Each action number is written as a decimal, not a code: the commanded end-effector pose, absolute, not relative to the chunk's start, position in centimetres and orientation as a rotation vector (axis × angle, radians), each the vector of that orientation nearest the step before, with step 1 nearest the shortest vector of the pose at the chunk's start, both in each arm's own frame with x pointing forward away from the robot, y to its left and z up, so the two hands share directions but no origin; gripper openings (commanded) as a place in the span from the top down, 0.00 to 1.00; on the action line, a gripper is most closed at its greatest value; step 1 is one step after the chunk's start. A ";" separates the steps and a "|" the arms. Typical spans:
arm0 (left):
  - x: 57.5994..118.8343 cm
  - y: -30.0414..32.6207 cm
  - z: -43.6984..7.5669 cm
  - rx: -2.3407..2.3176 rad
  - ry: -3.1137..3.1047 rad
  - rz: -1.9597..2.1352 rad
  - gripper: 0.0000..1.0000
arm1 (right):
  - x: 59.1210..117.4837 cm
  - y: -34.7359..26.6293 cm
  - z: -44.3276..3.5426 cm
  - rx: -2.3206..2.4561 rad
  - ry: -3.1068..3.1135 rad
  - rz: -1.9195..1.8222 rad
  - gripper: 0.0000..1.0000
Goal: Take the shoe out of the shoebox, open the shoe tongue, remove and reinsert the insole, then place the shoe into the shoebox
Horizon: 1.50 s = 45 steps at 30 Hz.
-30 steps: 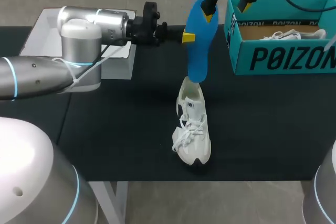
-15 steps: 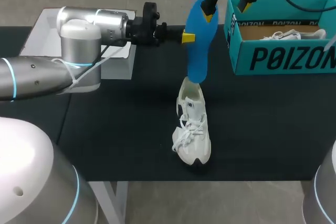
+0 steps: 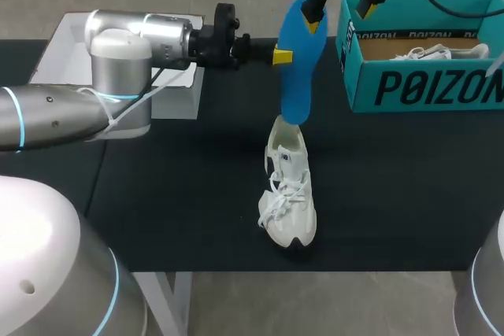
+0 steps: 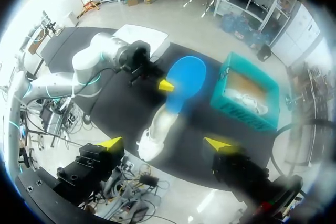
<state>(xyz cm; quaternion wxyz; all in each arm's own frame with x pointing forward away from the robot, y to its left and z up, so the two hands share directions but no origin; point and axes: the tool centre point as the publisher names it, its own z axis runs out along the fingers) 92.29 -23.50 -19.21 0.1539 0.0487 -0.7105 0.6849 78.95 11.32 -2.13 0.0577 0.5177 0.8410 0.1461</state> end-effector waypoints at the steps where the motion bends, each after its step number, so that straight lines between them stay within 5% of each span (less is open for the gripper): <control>1: 92.9 -22.8 -19.0 -0.130 -2.142 2.093 1.00 | 79.0 11.3 -2.2 1.570 2.550 0.443 0.00; 20: 91.9 -21.7 -16.9 -1.138 -2.317 2.232 1.00 | 79.0 11.3 -2.2 1.570 2.550 0.443 0.00; 45: 91.5 -22.0 -17.2 -1.120 -2.344 2.214 1.00 | 79.0 11.3 -2.2 1.570 2.550 0.443 0.00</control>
